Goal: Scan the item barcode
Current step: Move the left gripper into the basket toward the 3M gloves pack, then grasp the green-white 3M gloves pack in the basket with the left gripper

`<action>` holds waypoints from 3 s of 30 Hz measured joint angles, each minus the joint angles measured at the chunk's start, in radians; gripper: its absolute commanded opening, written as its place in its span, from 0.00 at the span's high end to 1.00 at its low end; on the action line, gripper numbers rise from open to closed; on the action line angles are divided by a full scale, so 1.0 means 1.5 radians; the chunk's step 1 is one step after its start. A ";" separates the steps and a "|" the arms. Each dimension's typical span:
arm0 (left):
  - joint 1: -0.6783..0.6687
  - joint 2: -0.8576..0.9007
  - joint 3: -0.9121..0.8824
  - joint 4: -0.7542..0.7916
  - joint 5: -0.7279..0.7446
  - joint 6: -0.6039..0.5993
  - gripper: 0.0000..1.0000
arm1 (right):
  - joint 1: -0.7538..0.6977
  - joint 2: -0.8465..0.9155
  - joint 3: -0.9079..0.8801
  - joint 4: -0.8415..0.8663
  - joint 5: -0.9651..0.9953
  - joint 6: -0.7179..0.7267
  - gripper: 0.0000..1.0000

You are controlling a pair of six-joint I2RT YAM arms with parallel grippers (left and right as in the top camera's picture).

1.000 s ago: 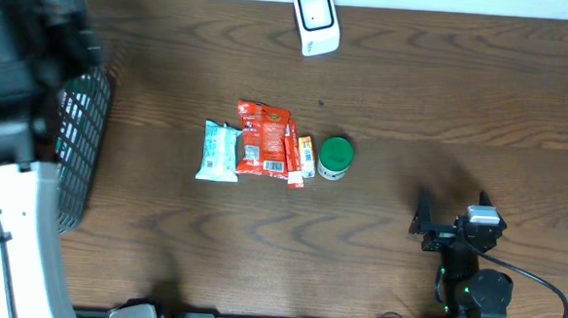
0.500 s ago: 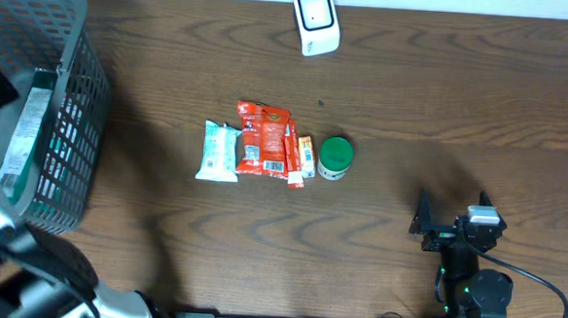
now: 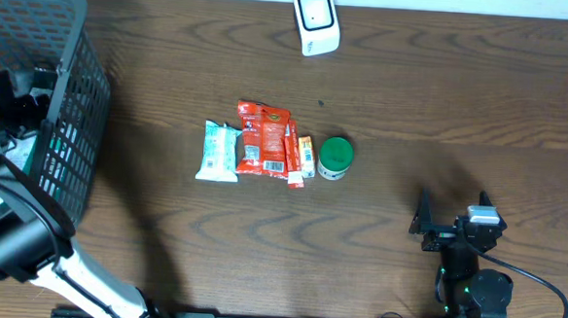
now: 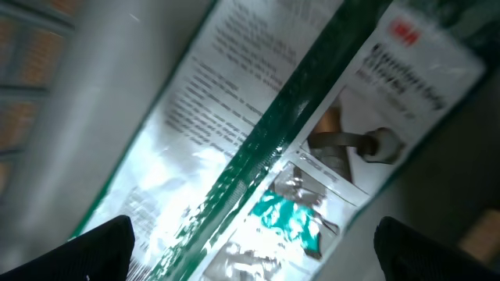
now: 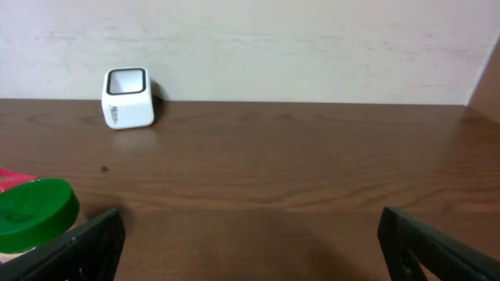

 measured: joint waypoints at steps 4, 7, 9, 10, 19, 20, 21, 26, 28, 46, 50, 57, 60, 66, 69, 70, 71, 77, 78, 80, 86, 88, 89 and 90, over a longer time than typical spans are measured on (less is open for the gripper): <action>0.000 0.048 0.000 0.001 0.006 0.012 0.02 | 0.000 0.000 0.000 0.000 0.000 0.000 0.01; 0.000 0.077 0.000 0.000 0.028 0.031 0.02 | 0.000 0.000 0.000 0.000 0.000 0.000 0.01; 0.000 0.081 0.001 -0.001 0.031 0.042 0.02 | 0.000 0.000 0.000 0.000 0.000 0.000 0.01; 0.000 0.080 0.001 0.000 0.035 0.045 0.02 | 0.000 0.000 0.000 0.000 0.000 0.000 0.01; 0.001 0.081 0.001 0.004 0.040 0.058 0.01 | 0.000 0.000 0.000 0.000 0.000 0.000 0.01; 0.001 0.081 0.001 0.004 0.042 0.059 0.00 | 0.000 0.000 0.000 0.000 0.000 0.000 0.01; 0.001 0.081 0.001 0.005 0.048 0.060 0.01 | 0.000 0.000 0.000 0.000 0.000 0.000 0.01; 0.001 0.081 0.017 0.000 0.102 0.065 0.02 | 0.000 0.000 0.000 0.000 0.000 0.000 0.01; 0.000 0.076 0.018 0.004 0.116 0.067 0.02 | 0.000 0.000 0.000 0.000 0.000 0.000 0.01; -0.001 0.052 -0.002 0.026 0.116 0.096 0.02 | 0.000 0.000 0.000 0.000 0.000 0.000 0.01; -0.001 0.079 -0.003 0.029 0.102 0.099 0.02 | 0.000 0.000 0.000 0.000 0.000 0.000 0.01; -0.006 0.086 -0.003 0.034 0.075 0.099 0.51 | 0.000 0.000 0.000 0.000 0.000 0.000 0.01; 0.001 0.090 -0.001 0.046 0.056 0.093 0.60 | 0.000 0.000 0.000 0.000 0.000 0.000 0.01; 0.000 0.089 -0.001 0.053 0.048 0.065 0.27 | 0.000 0.000 0.000 0.000 0.000 0.000 0.01; 0.000 0.087 0.000 0.052 0.047 0.051 0.18 | 0.000 0.000 0.000 0.000 0.000 0.000 0.01; -0.001 0.087 0.002 0.051 0.048 0.048 0.14 | 0.000 0.000 0.000 0.000 0.000 0.000 0.01; -0.001 0.086 0.003 0.049 0.050 0.046 0.11 | 0.000 0.000 0.000 0.000 0.000 0.000 0.01; 0.000 0.052 0.004 0.045 0.052 0.039 0.01 | 0.000 0.000 0.000 0.000 0.000 0.000 0.01; 0.000 0.041 0.004 0.042 0.053 0.039 0.00 | 0.000 0.000 0.000 0.000 0.000 0.000 0.01; 0.000 0.019 0.005 0.033 0.055 0.041 0.00 | 0.000 0.000 0.000 0.000 0.000 0.000 0.01; -0.014 -0.002 -0.006 0.031 0.055 0.079 0.01 | 0.000 0.000 0.000 0.000 0.000 0.000 0.01; -0.023 -0.002 -0.025 0.043 0.055 0.090 0.01 | 0.000 0.000 0.000 0.000 0.000 0.000 0.01; -0.026 -0.001 -0.036 0.051 0.055 0.094 0.01 | 0.000 0.000 0.000 0.000 0.000 0.000 0.01; -0.030 0.000 -0.046 0.058 0.055 0.097 0.01 | 0.000 0.000 0.000 0.000 0.000 0.000 0.01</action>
